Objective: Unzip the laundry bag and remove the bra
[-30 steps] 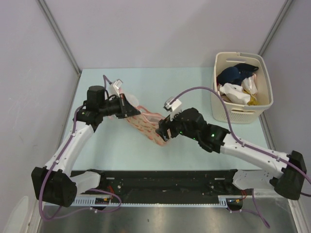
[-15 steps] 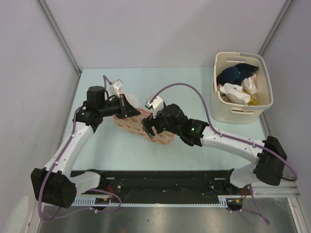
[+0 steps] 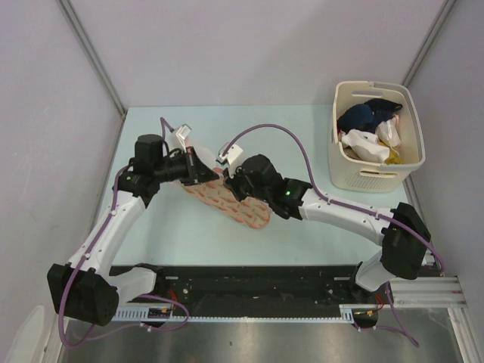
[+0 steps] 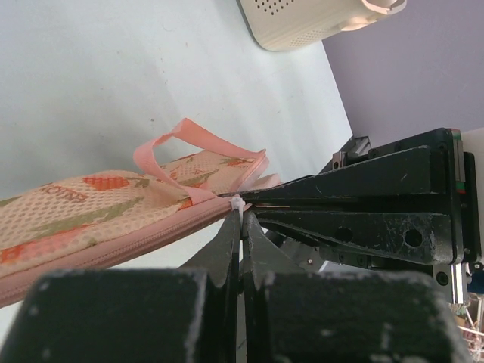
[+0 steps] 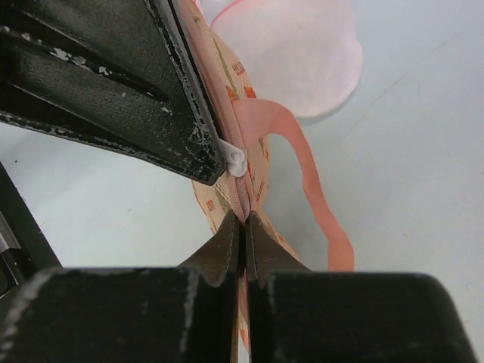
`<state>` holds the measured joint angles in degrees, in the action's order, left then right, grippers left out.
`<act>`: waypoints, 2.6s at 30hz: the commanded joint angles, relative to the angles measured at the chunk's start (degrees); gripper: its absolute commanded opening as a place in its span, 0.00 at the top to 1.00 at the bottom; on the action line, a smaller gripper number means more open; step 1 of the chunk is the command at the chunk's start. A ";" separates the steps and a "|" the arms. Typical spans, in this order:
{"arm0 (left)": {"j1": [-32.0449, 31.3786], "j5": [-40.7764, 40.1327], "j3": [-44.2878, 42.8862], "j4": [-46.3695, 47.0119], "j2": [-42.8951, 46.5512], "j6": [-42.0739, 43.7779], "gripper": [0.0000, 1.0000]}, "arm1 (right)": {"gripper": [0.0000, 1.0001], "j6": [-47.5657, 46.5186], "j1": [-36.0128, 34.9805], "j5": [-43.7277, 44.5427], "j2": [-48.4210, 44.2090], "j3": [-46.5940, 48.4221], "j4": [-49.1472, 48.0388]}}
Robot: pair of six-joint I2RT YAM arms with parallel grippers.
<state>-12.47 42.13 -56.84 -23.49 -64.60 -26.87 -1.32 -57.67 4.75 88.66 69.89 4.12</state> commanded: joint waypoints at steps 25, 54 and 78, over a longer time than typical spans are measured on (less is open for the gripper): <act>1.39 4.54 1.82 6.62 -0.97 -5.56 1.00 | 1.00 7.74 -5.61 21.35 -43.92 -30.51 -12.91; -0.71 -3.34 2.53 4.16 -3.17 -2.22 0.43 | 1.00 21.08 5.11 23.62 -32.88 -22.73 -0.56; -10.30 -5.74 3.32 5.04 -3.96 -2.66 0.00 | 0.38 39.99 1.86 9.52 -9.04 -12.14 1.42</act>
<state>-23.18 37.67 -51.42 -17.45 -68.97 -31.40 38.79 -56.34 26.50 76.97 55.48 11.40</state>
